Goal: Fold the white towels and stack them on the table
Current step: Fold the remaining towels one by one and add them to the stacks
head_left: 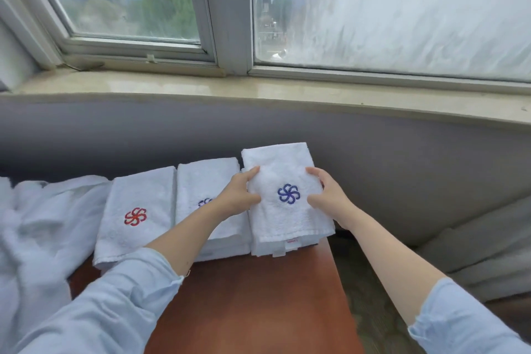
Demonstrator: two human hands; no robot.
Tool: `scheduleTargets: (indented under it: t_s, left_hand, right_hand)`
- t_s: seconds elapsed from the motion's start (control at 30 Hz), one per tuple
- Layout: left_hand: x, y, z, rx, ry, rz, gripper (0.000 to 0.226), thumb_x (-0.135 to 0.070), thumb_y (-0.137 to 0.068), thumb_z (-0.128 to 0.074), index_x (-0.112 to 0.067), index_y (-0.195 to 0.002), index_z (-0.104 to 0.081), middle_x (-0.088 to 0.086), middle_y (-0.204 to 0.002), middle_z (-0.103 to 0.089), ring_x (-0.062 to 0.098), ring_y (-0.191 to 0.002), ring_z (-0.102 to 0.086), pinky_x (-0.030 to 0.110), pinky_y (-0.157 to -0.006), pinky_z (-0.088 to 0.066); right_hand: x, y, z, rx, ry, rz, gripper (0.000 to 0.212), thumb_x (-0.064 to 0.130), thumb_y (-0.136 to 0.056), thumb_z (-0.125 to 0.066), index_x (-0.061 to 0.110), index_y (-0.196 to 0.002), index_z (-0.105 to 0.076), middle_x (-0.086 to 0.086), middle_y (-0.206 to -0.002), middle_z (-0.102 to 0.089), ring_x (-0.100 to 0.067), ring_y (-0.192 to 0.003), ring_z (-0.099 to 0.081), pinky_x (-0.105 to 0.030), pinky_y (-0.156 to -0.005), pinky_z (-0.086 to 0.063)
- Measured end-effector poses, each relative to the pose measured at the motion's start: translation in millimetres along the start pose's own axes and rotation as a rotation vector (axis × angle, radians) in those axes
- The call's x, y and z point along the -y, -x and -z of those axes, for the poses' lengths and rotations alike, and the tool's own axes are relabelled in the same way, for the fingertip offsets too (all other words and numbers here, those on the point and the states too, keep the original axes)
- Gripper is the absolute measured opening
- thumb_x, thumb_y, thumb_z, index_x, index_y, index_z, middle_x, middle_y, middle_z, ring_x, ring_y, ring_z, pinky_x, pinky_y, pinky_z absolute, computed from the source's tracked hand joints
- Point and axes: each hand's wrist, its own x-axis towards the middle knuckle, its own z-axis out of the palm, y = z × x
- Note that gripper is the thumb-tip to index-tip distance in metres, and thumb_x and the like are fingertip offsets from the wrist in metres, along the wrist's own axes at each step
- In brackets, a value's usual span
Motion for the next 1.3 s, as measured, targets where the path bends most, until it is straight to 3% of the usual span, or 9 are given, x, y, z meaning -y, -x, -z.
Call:
scheduleTargets:
  t_s: [0.1, 0.2, 0.33, 0.43, 0.7, 0.8, 0.93, 1.1, 1.3]
  left_hand:
    - [7, -19, 0, -0.016, -0.027, 0.041, 0.079, 0.004, -0.085, -0.051, -0.02, -0.155, -0.026, 0.018, -0.145, -0.043, -0.009, -0.051, -0.054, 0.008, -0.05, -0.041]
    - [16, -31, -6, -0.005, -0.069, 0.103, 0.081, 0.002, -0.084, -0.052, -0.022, -0.156, -0.023, 0.01, -0.15, -0.036, -0.001, -0.063, -0.057, 0.011, -0.053, -0.043]
    - [32, -39, -16, -0.005, -0.121, 0.162, 0.082, -0.004, -0.086, -0.055, -0.028, -0.156, -0.021, 0.003, -0.15, -0.028, 0.023, -0.104, -0.059, 0.018, -0.069, -0.046]
    - [37, -43, -20, -0.036, -0.135, 0.184, 0.081, -0.005, -0.087, -0.056, -0.029, -0.156, -0.02, 0.003, -0.149, -0.026, 0.017, -0.116, -0.049, 0.028, -0.092, -0.05]
    - [33, -38, -29, -0.068, -0.277, 0.165, 0.075, -0.003, -0.094, -0.048, -0.027, -0.157, -0.016, 0.005, -0.154, -0.018, 0.017, -0.118, -0.043, 0.023, -0.09, -0.039]
    - [29, -22, -30, -0.11, -0.449, 0.094, 0.071, -0.006, -0.092, -0.051, -0.022, -0.155, -0.023, 0.004, -0.161, -0.01, 0.022, -0.138, -0.036, 0.028, -0.095, -0.042]
    - [27, 10, -27, -0.085, -0.67, -0.039, 0.073, -0.026, -0.092, -0.061, -0.023, -0.155, -0.026, 0.001, -0.163, -0.01, 0.021, -0.148, -0.018, 0.037, -0.109, -0.036]
    - [27, 60, -16, -0.152, -0.567, -0.15, 0.069, -0.035, -0.091, -0.063, -0.028, -0.152, -0.033, -0.007, -0.159, -0.026, 0.011, -0.144, -0.026, 0.032, -0.109, -0.034]
    - [56, 133, 33, -0.303, -0.555, -0.065, 0.067, -0.034, -0.09, -0.062, -0.028, -0.151, -0.035, -0.011, -0.155, -0.033, 0.009, -0.141, -0.031, 0.029, -0.105, -0.037]
  right_hand:
    - [-12, -28, -4, 0.044, -0.012, -0.01, 0.077, -0.007, -0.075, -0.053, 0.029, -0.143, -0.041, 0.006, -0.131, -0.053, -0.009, -0.108, -0.061, -0.033, -0.091, -0.056]
    - [-27, -45, -9, 0.085, -0.002, -0.039, 0.078, -0.005, -0.075, -0.054, 0.031, -0.143, -0.04, 0.006, -0.135, -0.05, -0.009, -0.109, -0.059, -0.03, -0.089, -0.056]
    - [-47, -59, -13, 0.098, -0.002, -0.07, 0.077, -0.004, -0.076, -0.055, 0.032, -0.143, -0.042, 0.002, -0.143, -0.043, -0.018, -0.122, -0.053, -0.041, -0.1, -0.051]
    - [-53, -64, -18, 0.093, -0.001, -0.068, 0.076, -0.004, -0.077, -0.057, 0.033, -0.142, -0.042, 0.002, -0.144, -0.041, -0.018, -0.123, -0.051, -0.041, -0.101, -0.051]
    - [-55, -54, -17, 0.107, 0.302, -0.022, 0.075, 0.015, -0.086, -0.06, 0.034, -0.152, -0.03, 0.003, -0.152, -0.029, -0.011, -0.111, -0.046, -0.024, -0.083, -0.043]
    - [-50, -35, -14, 0.054, 0.615, 0.06, 0.071, 0.029, -0.086, -0.059, 0.033, -0.152, -0.031, 0.007, -0.16, -0.02, -0.016, -0.135, -0.036, -0.034, -0.095, -0.045]
    - [-34, -3, -15, 0.077, 0.82, 0.164, 0.072, 0.033, -0.086, -0.058, 0.03, -0.153, -0.032, 0.002, -0.163, -0.017, -0.02, -0.149, -0.017, -0.038, -0.114, -0.03]
    - [-1, 34, -40, 0.146, 0.853, 0.343, 0.07, 0.031, -0.084, -0.061, 0.028, -0.151, -0.037, 0.003, -0.158, -0.028, -0.02, -0.143, -0.03, -0.032, -0.107, -0.034]
    - [39, 54, -101, 0.243, 0.862, 0.491, 0.072, 0.033, -0.085, -0.062, 0.03, -0.152, -0.034, 0.01, -0.16, -0.026, -0.01, -0.145, -0.027, -0.032, -0.11, -0.036]
